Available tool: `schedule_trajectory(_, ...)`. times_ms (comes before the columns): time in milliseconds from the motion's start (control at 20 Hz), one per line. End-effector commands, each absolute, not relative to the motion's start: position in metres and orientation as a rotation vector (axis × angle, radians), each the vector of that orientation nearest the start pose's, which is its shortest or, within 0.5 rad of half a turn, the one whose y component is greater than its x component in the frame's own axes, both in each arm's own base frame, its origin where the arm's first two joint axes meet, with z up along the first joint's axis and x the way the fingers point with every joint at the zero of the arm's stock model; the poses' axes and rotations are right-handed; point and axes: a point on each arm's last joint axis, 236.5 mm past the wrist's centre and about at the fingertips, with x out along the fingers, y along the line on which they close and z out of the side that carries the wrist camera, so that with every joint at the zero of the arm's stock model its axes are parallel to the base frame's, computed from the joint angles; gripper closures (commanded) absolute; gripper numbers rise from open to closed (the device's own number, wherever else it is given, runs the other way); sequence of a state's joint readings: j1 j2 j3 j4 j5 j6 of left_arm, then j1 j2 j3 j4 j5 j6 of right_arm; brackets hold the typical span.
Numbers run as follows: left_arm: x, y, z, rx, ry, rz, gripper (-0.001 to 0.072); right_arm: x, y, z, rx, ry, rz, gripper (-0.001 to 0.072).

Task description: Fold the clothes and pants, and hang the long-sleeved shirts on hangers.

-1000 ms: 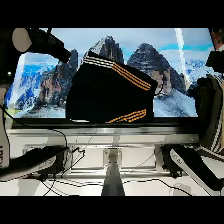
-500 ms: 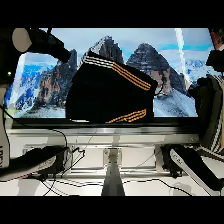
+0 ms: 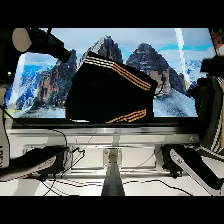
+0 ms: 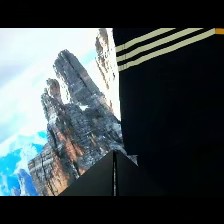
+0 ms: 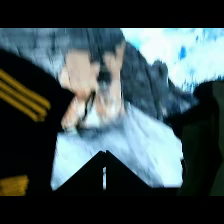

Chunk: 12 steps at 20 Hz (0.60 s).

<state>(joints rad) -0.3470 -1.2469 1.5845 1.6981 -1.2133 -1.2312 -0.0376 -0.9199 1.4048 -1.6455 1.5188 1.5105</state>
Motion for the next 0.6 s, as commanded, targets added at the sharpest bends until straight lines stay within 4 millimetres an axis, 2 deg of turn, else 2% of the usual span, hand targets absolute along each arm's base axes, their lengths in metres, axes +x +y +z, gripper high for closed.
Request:
schedule_trajectory(0,0.425,-0.124,0.186,0.56,0.804,-0.376,0.07,0.247,-0.029,0.106,-0.129,1.428,0.056,0.0673)
schedule_trajectory(50,0.424,-0.127,0.186,0.55,0.804,-0.387,0.07,0.232,-0.013,0.076,-0.065,1.513,0.144,0.0673)
schedule_trajectory(150,0.421,-0.135,0.185,0.52,0.805,-0.417,0.07,0.211,0.033,0.031,0.094,1.58,0.363,0.0672)
schedule_trajectory(200,0.419,-0.14,0.185,0.503,0.805,-0.434,0.07,0.21,0.048,0.013,0.161,1.569,0.409,0.0671)
schedule_trajectory(250,0.418,-0.144,0.185,0.488,0.806,-0.449,0.07,0.217,0.055,-0.006,0.217,1.532,0.39,0.0666)
schedule_trajectory(300,0.417,-0.148,0.185,0.475,0.806,-0.462,0.07,0.225,0.055,-0.022,0.275,1.502,0.323,0.0595)
schedule_trajectory(400,0.415,-0.153,0.185,0.459,0.806,-0.478,0.07,0.236,0.049,-0.047,0.399,1.461,0.163,0.02)
schedule_trajectory(550,0.415,-0.153,0.184,0.453,0.807,-0.479,0.07,0.234,0.042,-0.071,0.431,1.496,0.089,0.0182)
